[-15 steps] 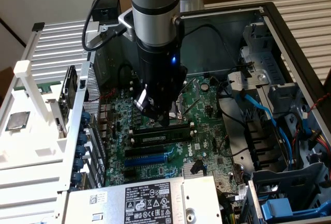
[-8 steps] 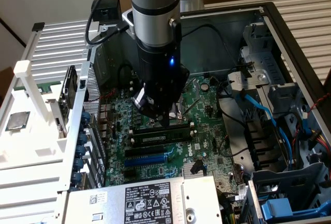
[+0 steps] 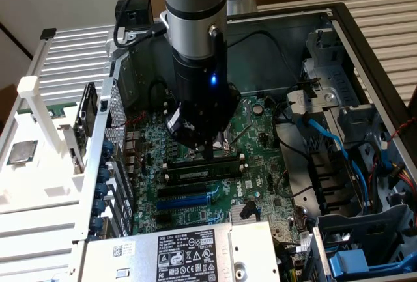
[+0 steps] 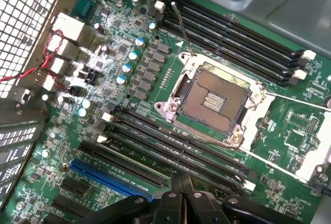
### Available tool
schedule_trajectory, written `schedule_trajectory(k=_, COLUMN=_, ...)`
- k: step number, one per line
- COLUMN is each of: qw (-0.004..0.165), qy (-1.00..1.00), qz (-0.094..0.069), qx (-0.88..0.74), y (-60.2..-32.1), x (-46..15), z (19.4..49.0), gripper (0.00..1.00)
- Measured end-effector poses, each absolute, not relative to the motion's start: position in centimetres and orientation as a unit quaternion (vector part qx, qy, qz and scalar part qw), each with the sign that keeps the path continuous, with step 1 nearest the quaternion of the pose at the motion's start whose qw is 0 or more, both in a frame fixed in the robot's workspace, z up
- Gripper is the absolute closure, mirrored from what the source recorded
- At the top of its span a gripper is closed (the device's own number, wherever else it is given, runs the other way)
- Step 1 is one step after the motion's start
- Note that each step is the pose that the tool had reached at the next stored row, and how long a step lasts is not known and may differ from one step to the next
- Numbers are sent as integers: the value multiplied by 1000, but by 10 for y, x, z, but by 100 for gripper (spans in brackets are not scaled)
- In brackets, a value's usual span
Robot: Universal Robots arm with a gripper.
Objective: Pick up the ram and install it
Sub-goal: 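Press down the ram until it locks into place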
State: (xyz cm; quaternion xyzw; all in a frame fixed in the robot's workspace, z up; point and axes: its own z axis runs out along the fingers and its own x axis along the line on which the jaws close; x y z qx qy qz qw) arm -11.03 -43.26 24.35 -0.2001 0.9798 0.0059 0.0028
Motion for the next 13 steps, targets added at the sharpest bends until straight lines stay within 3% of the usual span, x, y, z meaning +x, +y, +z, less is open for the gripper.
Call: schedule_trajectory(k=13, qw=3, qy=996, qz=6, qx=-92, y=-433, x=-110, z=242, gripper=90)
